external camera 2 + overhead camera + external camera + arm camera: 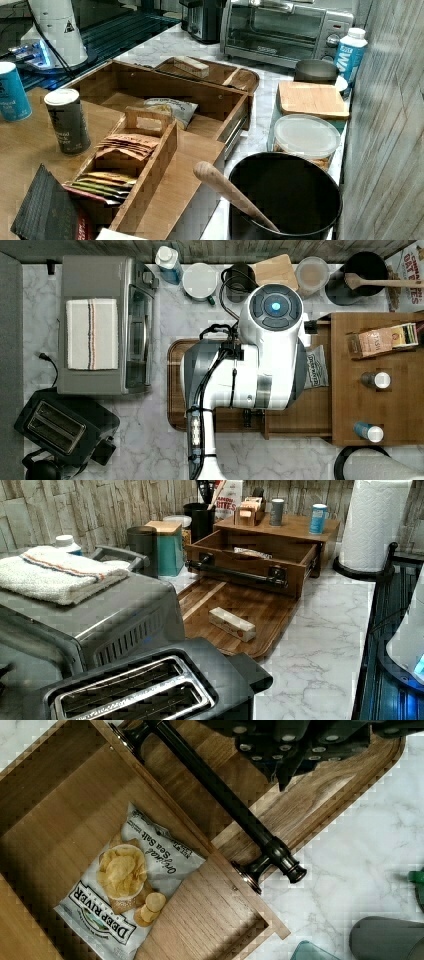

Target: Close the drawer.

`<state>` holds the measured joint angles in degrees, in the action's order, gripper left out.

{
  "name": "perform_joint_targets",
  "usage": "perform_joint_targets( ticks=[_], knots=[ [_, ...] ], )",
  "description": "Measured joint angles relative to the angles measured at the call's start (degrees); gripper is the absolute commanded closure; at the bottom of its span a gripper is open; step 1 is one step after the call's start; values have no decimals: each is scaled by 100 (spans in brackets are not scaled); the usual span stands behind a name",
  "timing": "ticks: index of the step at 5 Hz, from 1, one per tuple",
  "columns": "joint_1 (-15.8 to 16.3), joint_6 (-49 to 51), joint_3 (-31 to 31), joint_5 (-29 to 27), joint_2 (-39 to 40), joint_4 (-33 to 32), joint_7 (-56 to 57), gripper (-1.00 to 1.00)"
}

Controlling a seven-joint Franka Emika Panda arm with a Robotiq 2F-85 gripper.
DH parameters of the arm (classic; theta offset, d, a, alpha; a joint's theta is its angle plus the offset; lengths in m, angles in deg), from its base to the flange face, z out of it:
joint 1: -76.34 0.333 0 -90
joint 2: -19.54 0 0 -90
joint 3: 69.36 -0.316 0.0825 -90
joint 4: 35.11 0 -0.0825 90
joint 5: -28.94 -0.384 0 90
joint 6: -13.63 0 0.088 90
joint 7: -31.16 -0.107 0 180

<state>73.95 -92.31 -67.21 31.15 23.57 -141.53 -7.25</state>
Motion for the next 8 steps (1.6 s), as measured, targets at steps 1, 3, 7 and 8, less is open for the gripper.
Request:
perform_joint_targets(
  ticks=[1,3,7,8],
  knots=[
    [-15,0,-2,0,4,-17,0,100],
    [-3,-316,-1,2,29,-185,72,100],
    [167,-1937,-206,-96,-221,-1567,2290,100],
    [349,-1979,-340,189,-273,-1757,2290,100]
  ],
)
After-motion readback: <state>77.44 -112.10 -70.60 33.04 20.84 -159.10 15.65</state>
